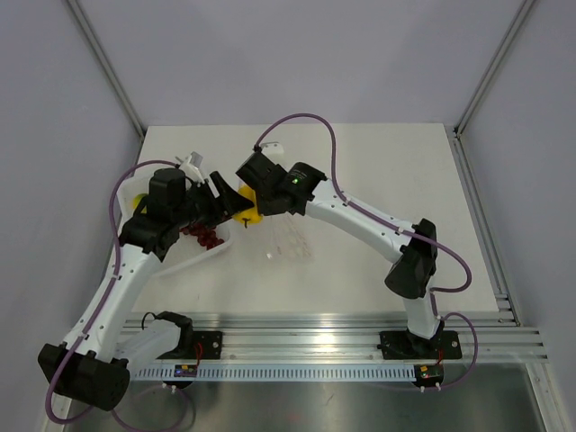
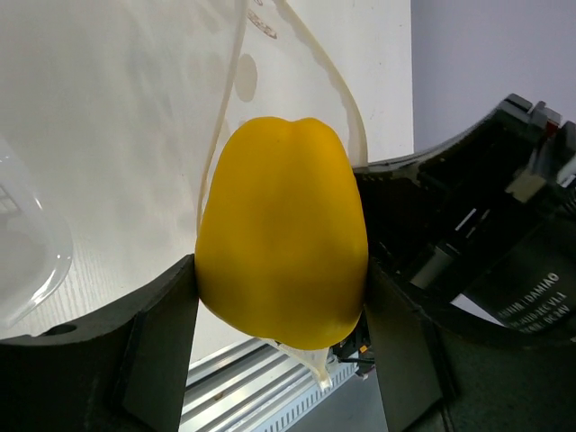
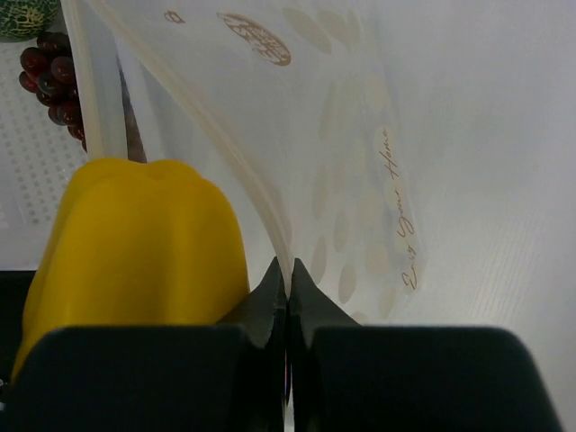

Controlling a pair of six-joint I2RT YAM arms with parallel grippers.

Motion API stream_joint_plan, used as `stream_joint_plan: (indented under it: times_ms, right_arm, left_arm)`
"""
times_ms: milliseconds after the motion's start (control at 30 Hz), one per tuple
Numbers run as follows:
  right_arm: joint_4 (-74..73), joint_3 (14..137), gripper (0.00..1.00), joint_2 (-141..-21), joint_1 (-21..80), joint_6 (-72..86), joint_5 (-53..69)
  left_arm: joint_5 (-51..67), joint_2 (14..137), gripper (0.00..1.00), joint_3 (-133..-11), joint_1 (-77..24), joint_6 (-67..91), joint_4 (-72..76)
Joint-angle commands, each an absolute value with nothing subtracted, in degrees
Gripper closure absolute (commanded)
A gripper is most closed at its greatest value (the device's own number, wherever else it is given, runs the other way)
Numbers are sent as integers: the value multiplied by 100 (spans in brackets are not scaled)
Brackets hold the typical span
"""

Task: Place the food in the zip-top bag and seal the zipper
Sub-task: Place the fake fruit in the zipper food storage bag.

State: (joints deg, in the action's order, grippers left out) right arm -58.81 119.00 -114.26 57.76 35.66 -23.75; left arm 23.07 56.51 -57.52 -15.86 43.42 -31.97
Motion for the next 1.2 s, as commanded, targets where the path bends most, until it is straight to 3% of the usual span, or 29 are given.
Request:
stream_joint_plan:
  times_ms: [0,300,367,467,700,900,1067,1167]
  right_arm:
    - [-5379,11822,100,-11004,5818,3726,-1969]
    - [-5186,11725,100,-10951,5810,3805,-1750]
    - [-5159,11707,100,-10942,5818,3814,-1723]
    - [-5159,11672,100,-10934,5818,3814,-1731]
    - [-5133,11567,100,-10942,5818,3762,-1767]
    - [-5124,11549,100,-10995,5810,3771,-1749]
    - [-5107,11408,100,-10899,5818,3753,-1767]
    - [-5045,11250,100,-10767,5818,3735,-1802]
  left_arm:
    - [2128,5704,61,-5757,-1670,4342,-2917]
    - [1767,5985,60,-5880,-1766,4210,-3339]
    - [1679,6073,51,-5950,-1837,4166,-3454]
    - [1661,6179,26,-6029,-1907,4096,-3559]
    - [1679,6074,1,-6512,-1942,3632,-3875]
    - [1398,5889,1,-7285,-1934,3025,-4622]
    - [740,5810,14,-7962,-1741,2655,-5395]
    - [422,5845,15,-8182,-1285,2374,-5756]
